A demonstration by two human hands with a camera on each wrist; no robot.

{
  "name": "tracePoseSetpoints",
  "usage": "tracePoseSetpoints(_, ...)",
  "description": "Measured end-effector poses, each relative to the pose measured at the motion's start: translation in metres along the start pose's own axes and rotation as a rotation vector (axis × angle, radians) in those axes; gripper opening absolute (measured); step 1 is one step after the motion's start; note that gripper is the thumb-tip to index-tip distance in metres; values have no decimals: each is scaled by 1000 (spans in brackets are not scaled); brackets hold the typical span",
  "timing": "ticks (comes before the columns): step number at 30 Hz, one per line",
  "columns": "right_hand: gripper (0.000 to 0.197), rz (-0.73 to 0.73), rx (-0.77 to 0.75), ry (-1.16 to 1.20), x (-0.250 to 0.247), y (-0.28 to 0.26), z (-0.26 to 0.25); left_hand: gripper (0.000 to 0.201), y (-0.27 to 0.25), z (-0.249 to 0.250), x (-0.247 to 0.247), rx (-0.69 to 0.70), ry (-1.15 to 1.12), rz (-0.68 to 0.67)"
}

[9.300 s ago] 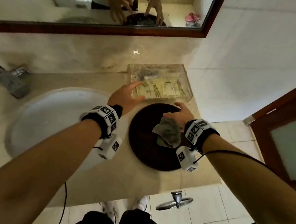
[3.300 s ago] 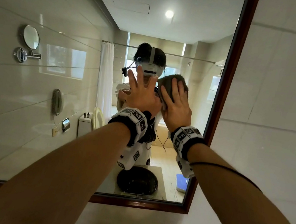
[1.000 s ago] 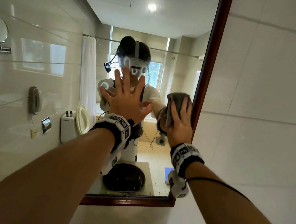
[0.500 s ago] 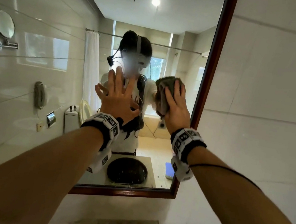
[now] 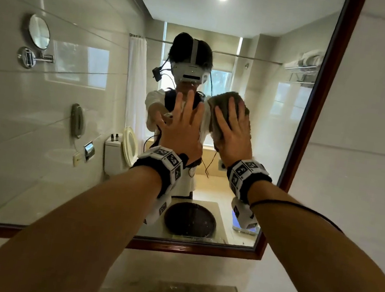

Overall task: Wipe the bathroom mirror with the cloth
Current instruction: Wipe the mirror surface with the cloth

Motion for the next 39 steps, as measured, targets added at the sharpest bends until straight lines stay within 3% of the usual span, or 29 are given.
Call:
tracePoseSetpoints(3, 68, -16, 5, -10, 10, -42, -15, 91, -2, 1, 2, 12, -18, 44)
tracePoseSetpoints(5, 83, -74, -6, -42, 19, -76, -23, 85, -5, 3, 4, 18, -48, 72)
tracePoseSetpoints(8, 100, -209, -36, -85, 34, -128, -33, 93, -13, 2, 14, 28, 3, 97)
tracePoseSetpoints(12, 106, -278, -61, -108, 44, -159, -34, 98, -25, -1, 29, 53, 34, 123)
tracePoseSetpoints(17, 99, -284, -82, -129, 35, -144, -21, 93, -31, -2, 36, 54, 19, 170)
tracePoseSetpoints(24, 70, -182, 121, -108, 5, -62, 19, 97, -30, 3, 43, -45, 14, 156)
tracePoseSetpoints(28, 65, -173, 191, -108, -3, -44, 25, 93, -31, 6, 45, -69, 9, 159)
tracePoseSetpoints(33, 58, -210, 110, -214, 16, -80, 8, 77, -35, 5, 47, -51, -48, 160)
tracePoseSetpoints(39, 56, -260, -35, -231, 48, -180, -23, 73, -60, 14, 69, -17, -19, 146)
Point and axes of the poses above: each hand's wrist, its own y-axis towards the middle knuckle, its own x-axis out of the palm, z = x × y, the point moved 5 cm from there along y, towards the middle knuckle, and after that the axes turned 14 degrees about -y, right-handed, at the moved point
